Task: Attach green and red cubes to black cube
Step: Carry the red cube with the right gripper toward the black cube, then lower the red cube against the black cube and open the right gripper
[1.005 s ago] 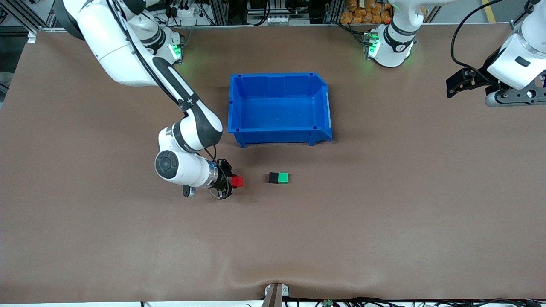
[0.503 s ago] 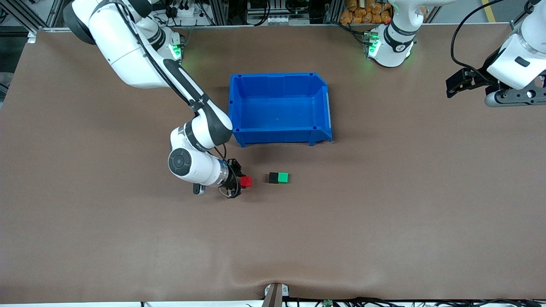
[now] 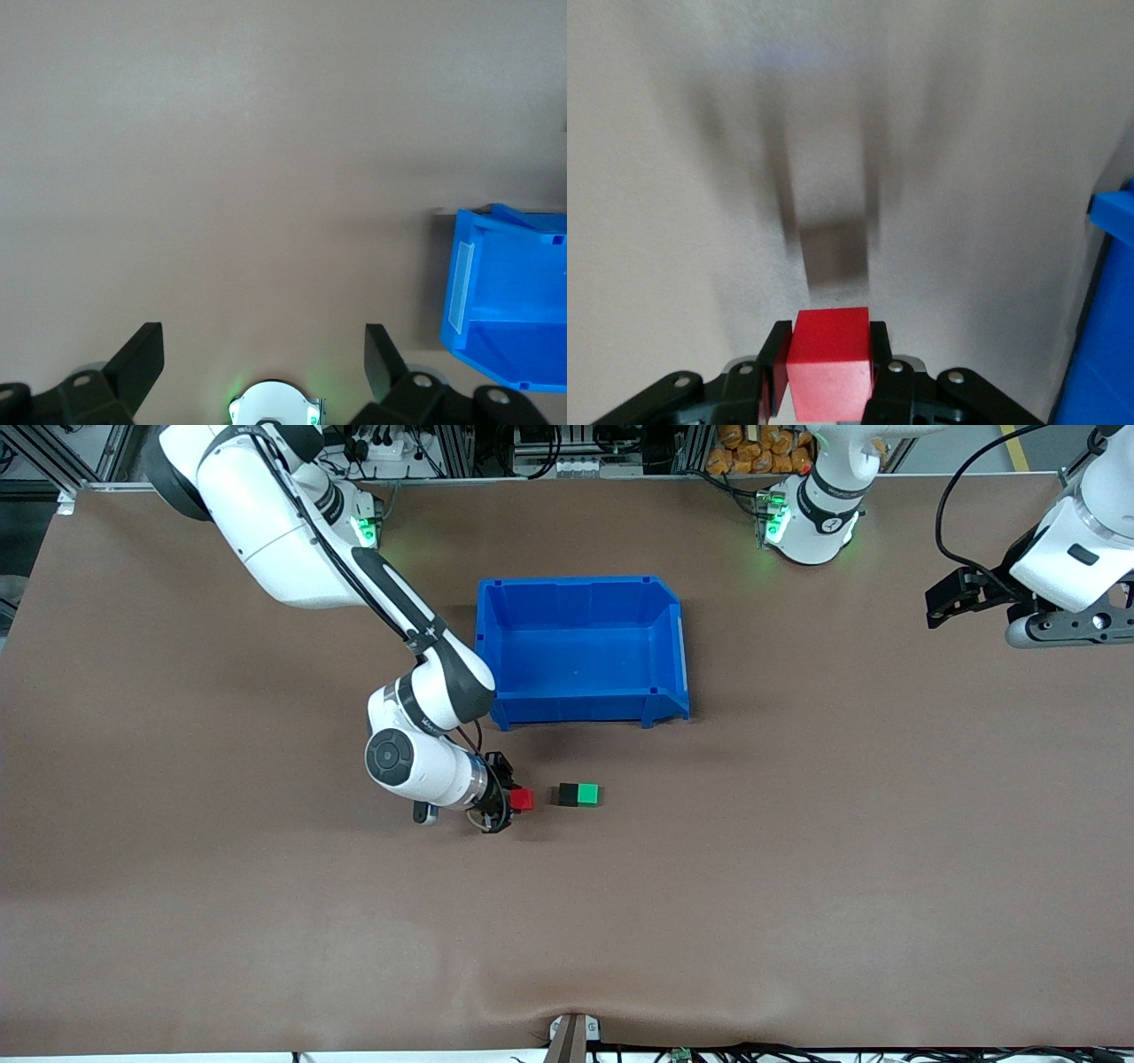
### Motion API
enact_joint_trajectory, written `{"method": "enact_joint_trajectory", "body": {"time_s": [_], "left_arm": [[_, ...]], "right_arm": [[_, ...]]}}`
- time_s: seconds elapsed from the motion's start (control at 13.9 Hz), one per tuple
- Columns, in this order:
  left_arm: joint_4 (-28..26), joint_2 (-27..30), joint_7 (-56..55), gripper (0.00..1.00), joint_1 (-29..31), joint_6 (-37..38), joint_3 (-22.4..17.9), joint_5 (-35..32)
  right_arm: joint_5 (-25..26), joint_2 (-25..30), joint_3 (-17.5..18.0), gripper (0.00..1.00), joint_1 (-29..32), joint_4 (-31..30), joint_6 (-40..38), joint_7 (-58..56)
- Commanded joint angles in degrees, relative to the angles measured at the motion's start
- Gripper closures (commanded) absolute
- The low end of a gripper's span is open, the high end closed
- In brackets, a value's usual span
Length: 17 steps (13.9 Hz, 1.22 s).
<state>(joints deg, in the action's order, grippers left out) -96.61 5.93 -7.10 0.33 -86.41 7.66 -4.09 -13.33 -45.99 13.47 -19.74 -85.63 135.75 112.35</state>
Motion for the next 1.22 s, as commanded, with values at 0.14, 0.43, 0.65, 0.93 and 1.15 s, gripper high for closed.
{"method": "enact_joint_trajectory", "body": {"time_s": [0.14,0.43,0.65,0.93,1.15], "left_arm": [[-1.74,1.89,0.51,0.00,0.55,-0.60,0.07,1.28],[-1.92,1.89,0.51,0.00,0.55,-0.60,0.07,1.28],[-2.27,1.89,0.51,0.00,0.55,-0.60,0.07,1.28],[-2.27,1.80,0.51,0.00,0.55,-0.60,0.07,1.28],[-2.27,1.71,0.51,0.00,0.55,-0.69,0.07,1.28]], "right_arm": [[-0.64,-2.52,-0.37,1.00,-2.32,1.78,2.68,2.79],[-0.64,-3.05,-0.37,1.00,-2.85,1.78,3.82,4.02],[-0.64,-3.66,-0.37,1.00,-3.55,2.04,4.96,4.11],[-0.64,-4.28,-0.46,1.00,-3.90,2.66,5.05,5.16],[-0.64,-4.81,-0.46,1.00,-4.34,3.62,5.05,5.34]]}}
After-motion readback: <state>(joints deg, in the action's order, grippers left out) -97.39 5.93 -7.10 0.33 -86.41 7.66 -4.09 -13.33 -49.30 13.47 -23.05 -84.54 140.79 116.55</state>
